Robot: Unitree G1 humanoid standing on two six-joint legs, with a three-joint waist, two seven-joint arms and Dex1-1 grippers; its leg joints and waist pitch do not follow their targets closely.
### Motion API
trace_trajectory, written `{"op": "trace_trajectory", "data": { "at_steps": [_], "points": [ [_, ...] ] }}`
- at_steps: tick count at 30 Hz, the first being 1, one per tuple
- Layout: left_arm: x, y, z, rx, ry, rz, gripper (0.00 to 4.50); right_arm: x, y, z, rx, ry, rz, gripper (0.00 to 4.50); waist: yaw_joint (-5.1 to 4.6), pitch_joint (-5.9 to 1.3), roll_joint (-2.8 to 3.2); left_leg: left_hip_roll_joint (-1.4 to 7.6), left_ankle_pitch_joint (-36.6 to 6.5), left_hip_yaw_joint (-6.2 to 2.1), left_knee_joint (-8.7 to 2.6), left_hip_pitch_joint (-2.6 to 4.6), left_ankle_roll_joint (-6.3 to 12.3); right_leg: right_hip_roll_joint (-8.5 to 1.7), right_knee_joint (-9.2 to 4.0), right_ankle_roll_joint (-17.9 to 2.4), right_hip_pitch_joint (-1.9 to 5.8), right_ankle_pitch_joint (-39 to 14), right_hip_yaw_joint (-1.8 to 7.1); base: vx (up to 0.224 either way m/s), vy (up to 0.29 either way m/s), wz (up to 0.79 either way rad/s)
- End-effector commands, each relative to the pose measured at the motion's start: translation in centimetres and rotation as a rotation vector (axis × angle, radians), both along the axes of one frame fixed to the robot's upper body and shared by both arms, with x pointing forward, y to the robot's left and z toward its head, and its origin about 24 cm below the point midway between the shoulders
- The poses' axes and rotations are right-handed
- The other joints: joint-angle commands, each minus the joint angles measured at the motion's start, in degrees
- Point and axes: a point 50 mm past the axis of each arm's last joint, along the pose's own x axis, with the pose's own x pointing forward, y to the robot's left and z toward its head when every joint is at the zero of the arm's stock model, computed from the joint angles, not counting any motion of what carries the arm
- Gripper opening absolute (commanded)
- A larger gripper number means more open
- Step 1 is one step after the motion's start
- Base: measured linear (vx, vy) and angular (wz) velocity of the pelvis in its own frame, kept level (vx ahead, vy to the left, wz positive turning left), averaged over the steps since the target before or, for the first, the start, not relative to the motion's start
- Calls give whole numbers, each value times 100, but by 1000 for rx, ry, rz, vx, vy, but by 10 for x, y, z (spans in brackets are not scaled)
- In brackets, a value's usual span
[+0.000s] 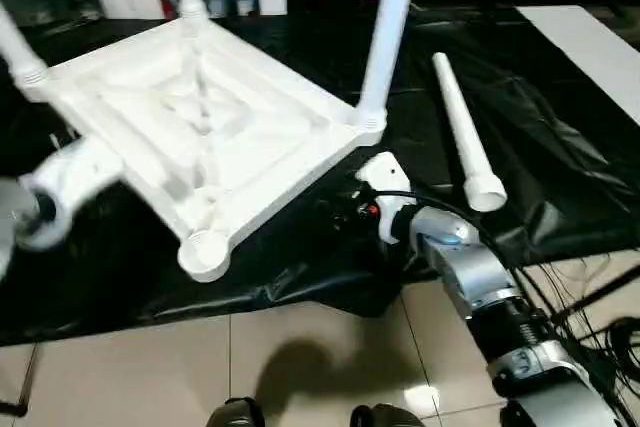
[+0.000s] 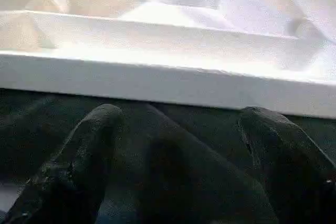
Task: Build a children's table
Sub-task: Rotate table base
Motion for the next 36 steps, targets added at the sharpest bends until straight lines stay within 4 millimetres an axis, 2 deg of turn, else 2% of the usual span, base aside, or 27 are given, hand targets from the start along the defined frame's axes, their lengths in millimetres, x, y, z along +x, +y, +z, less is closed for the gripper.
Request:
{"op": "trace_trajectory", "data": {
  "at_steps": [1,3,4,6,9,16,17,20,21,22,23,24,25,26,27,28,29,30,31,32,34,35,36],
  "points": [
    [-3,-16,-4,-49,35,-77,100,-2,4,-1,-13,26,56,388,-13,-386,148,196,-1392,-106,-422,247,-177,-365,-369,-1295,193,-721,271,0,0,0],
    [-1,-27,-5,-97,21,-99,100,-10,10,-2,-38,51,171,388,0,-382,146,195,-1475,-101,-422,257,-207,-363,-381,-1294,194,-731,273,0,0,0],
    [-1,-27,-5,-97,21,-99,100,-10,10,-2,-38,51,171,388,0,-382,146,195,-1475,-101,-422,257,-207,-363,-381,-1294,194,-731,273,0,0,0],
    [1,-34,-4,-147,17,-117,100,-16,13,-1,-42,65,240,388,0,-372,101,180,-1442,-110,-421,219,-167,-372,-380,-1210,227,-846,278,0,0,0],
    [2,-47,-9,-218,25,-151,100,-22,11,3,-68,58,304,388,-3,-378,101,181,-1427,-117,-421,220,-169,-374,-386,-1153,229,-958,276,0,0,0],
    [7,-69,-28,-306,44,-190,100,-22,-2,9,-80,32,264,388,10,-395,86,177,-1276,-106,-393,220,-103,-367,-398,-1178,230,-873,282,0,0,0],
    [10,-73,-32,-316,35,-195,100,-21,-5,10,-82,28,249,388,15,-403,102,178,-1250,-113,-393,214,-106,-369,-387,-1178,239,-838,278,0,0,0],
    [27,-90,-39,-358,-41,-191,100,-19,-15,15,-84,7,184,388,24,-395,87,168,-1279,-97,-389,223,-95,-343,-416,-1151,225,-827,282,0,0,0],
    [32,-94,-40,-366,-67,-185,100,-18,-17,17,-82,2,162,388,68,-418,96,176,-1281,-96,-375,247,-117,-362,-403,-1170,227,-740,287,0,0,0],
    [43,-102,-41,-372,-122,-169,100,-15,-22,20,-80,-9,113,388,77,-403,80,156,-1359,-87,-375,247,-119,-336,-432,-1113,212,-877,279,0,0,0],
    [50,-107,-41,-382,-147,-162,100,-14,-26,21,-79,-17,83,388,97,-413,76,166,-1422,-83,-369,277,-128,-354,-446,-1095,202,-937,290,0,0,0],
    [57,-110,-41,-393,-178,-146,100,-12,-29,23,-77,-24,55,388,114,-404,75,159,-1459,-78,-364,276,-121,-370,-473,-1071,197,-1084,300,0,0,0],
    [64,-112,-40,-399,-211,-125,100,-11,-32,24,-75,-28,28,388,113,-405,65,158,-1449,-89,-368,251,-129,-379,-471,-1052,218,-1130,295,0,0,0],
    [68,-113,-40,-389,-230,-122,100,-10,-34,24,-74,-29,14,388,111,-408,85,156,-1445,-105,-376,233,-145,-379,-466,-1021,236,-1175,286,0,0,0],
    [73,-114,-39,-373,-254,-120,100,-10,-36,25,-72,-29,-4,388,90,-426,61,153,-1384,-131,-388,195,-143,-375,-460,-944,265,-1155,263,0,0,0],
    [77,-115,-37,-374,-282,-106,100,-9,-38,26,-70,-34,-18,388,88,-432,74,150,-1397,-132,-382,197,-148,-374,-459,-925,265,-1152,261,0,0,0],
    [84,-115,-35,-365,-324,-79,100,-8,-40,27,-65,-38,-40,388,78,-436,52,141,-1396,-122,-369,203,-135,-371,-469,-917,259,-1139,264,0,0,0],
    [93,-119,-30,-375,-388,-67,100,-7,-44,28,-61,-39,-70,388,85,-445,62,150,-1380,-129,-366,204,-136,-387,-458,-932,269,-1101,266,0,0,0],
    [101,-124,-26,-398,-441,-54,100,-6,-47,29,-61,-46,-95,388,76,-437,50,129,-1333,-118,-356,183,-100,-372,-478,-934,277,-1075,264,0,0,0],
    [105,-127,-24,-418,-465,-45,100,-5,-48,29,-60,-50,-111,388,89,-454,54,124,-1278,-122,-345,189,-94,-379,-474,-943,287,-1015,261,0,0,0],
    [113,-135,-18,-453,-560,-20,100,-2,-53,30,-54,-61,-169,388,108,-484,40,134,-1042,-123,-329,169,-18,-382,-420,-1062,316,-552,250,0,0,0],
    [114,-135,-17,-452,-567,-17,100,-2,-53,30,-53,-62,-173,388,104,-504,47,144,-916,-131,-320,158,23,-380,-381,-1133,332,-265,241,0,0,0],
    [119,-143,-12,-454,-646,-16,100,2,-58,33,-42,-77,-262,388,112,-510,67,145,-860,-139,-317,161,45,-381,-370,-1160,334,-146,236,0,0,0]
  ]
}}
